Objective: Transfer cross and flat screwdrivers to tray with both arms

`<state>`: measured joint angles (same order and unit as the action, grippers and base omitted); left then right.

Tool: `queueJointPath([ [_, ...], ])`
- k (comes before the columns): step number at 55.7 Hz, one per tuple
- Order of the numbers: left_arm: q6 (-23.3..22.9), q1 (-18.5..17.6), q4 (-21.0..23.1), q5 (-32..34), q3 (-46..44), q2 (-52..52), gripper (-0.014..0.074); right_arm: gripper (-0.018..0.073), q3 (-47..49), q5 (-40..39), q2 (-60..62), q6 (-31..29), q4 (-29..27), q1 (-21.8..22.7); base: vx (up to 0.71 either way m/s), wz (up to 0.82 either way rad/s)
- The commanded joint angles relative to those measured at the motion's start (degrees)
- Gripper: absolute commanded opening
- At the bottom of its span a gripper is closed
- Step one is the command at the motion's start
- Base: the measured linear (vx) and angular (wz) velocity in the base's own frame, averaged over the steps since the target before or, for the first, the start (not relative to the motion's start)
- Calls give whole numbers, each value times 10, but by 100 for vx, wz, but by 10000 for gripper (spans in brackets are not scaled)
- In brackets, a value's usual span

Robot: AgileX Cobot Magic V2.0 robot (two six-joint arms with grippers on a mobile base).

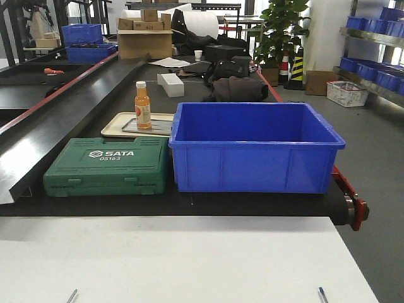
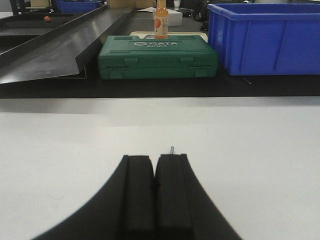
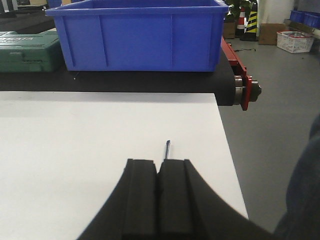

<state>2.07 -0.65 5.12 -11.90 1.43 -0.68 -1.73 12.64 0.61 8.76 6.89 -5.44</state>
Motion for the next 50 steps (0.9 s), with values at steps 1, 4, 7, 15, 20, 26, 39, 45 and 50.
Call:
queueJointPath([
  [1,-5,0,2,54,-15,5,-6,-8,-4,-43,3,-1,3,4,0,0],
  [4,-5,0,2,54,-15,5,-6,-8,-4,-43,3,-1,3,4,0,0],
  [7,-5,0,2,55,-15,5,-6,-8,-4,-43,3,-1,3,4,0,0],
  [15,-5,0,2,56,-15,5,-6,-8,-4,-43,3,-1,3,4,0,0],
  [20,-5,0,2,59,-15,5,-6,-8,-4,-43,3,-1,3,4,0,0],
  [26,-5,0,2,62,-15,5,-6,-8,-4,-43,3,-1,3,4,0,0],
  [39,-5,0,9,73,-15,5,-6,-8,-4,-43,3,-1,3,4,0,0],
  [45,-5,0,13,101,-15,5,-6,-8,-4,-53,3,-1,3,4,0,0],
  [50,-5,0,13,144,-15,5,-6,-8,-4,-75,3,-1,3,4,0,0],
])
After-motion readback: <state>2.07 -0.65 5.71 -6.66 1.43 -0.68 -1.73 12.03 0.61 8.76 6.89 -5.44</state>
